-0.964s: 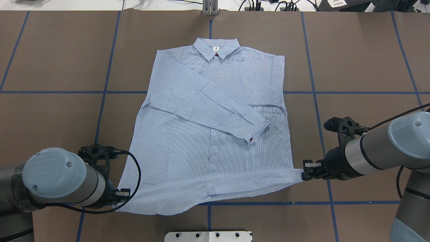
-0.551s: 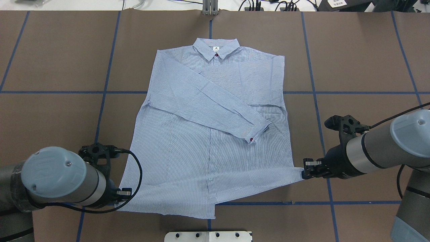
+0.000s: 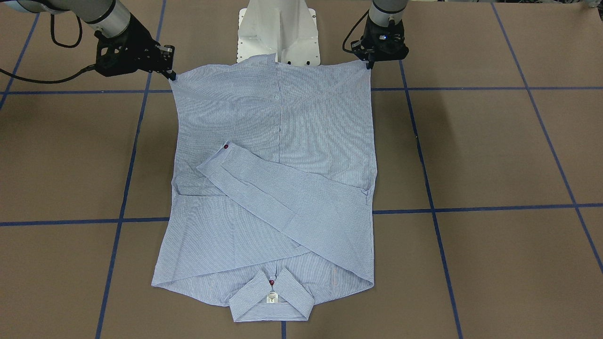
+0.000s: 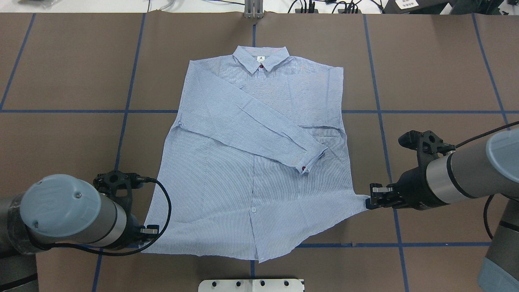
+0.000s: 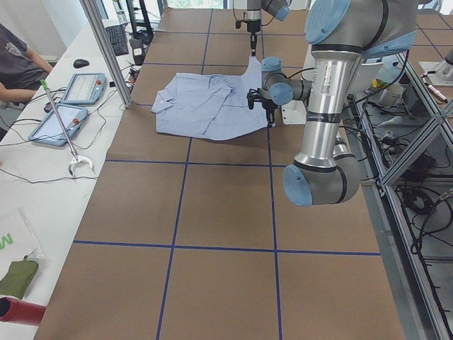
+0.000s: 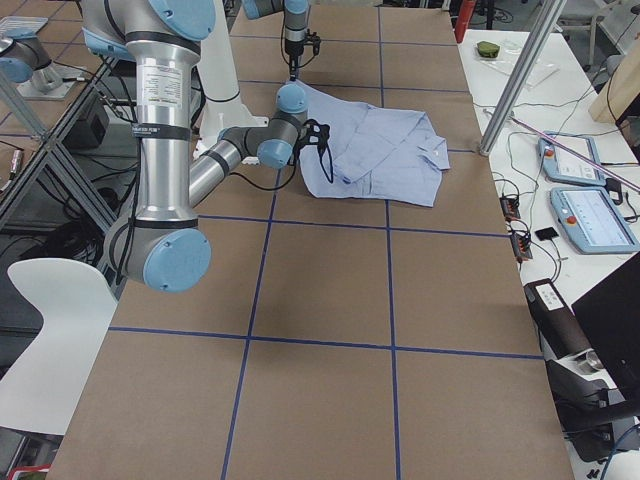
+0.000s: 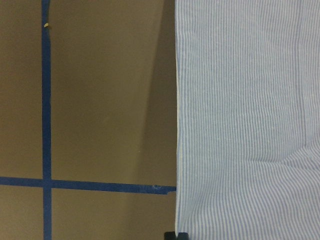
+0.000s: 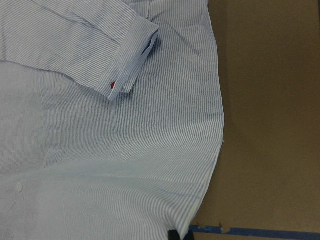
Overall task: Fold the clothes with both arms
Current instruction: 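Lift the hem corners with both grippers and pull them slightly outward, then carry the hem with both grippers up over the shirt toward the collar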
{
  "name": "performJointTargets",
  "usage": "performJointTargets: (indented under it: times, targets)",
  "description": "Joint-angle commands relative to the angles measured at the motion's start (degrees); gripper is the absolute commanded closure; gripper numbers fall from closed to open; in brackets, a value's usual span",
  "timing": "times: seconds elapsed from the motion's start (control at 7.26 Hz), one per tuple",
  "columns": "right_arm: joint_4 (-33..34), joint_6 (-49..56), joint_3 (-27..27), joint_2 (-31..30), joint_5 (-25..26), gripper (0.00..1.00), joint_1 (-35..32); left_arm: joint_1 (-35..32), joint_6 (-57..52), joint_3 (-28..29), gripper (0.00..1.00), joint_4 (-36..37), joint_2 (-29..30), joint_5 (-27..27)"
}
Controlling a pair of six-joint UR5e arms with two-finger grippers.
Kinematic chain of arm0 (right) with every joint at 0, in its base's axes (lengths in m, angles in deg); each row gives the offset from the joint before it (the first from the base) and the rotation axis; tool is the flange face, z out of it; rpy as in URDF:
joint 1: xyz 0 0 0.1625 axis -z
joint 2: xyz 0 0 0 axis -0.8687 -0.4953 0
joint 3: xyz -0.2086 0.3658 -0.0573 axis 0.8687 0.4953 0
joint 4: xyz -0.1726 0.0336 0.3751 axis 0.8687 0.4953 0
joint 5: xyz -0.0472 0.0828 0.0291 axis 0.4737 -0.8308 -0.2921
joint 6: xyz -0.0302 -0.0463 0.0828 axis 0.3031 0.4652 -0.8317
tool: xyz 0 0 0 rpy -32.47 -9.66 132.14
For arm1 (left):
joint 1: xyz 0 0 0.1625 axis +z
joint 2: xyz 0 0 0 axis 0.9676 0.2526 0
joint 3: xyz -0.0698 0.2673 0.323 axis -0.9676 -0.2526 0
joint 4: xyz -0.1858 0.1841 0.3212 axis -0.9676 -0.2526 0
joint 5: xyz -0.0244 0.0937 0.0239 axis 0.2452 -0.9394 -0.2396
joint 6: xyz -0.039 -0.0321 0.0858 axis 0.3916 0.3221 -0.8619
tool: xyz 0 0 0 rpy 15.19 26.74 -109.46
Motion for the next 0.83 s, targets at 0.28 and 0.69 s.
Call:
performJointTargets:
  times: [0.28,0.69]
  targets:
    - [0.00,-0.18,-1.88,-0.04,-2.97,1.00,-1.58,-1.55,0.01,-3.24,1.00,0.17,-0.64,1.87]
    - [-2.18,-0.09,-2.68,-0.39,-9.66,1.00,-2.73,-1.55,0.18,-7.55,1.00,2.01,-0.73,5.99]
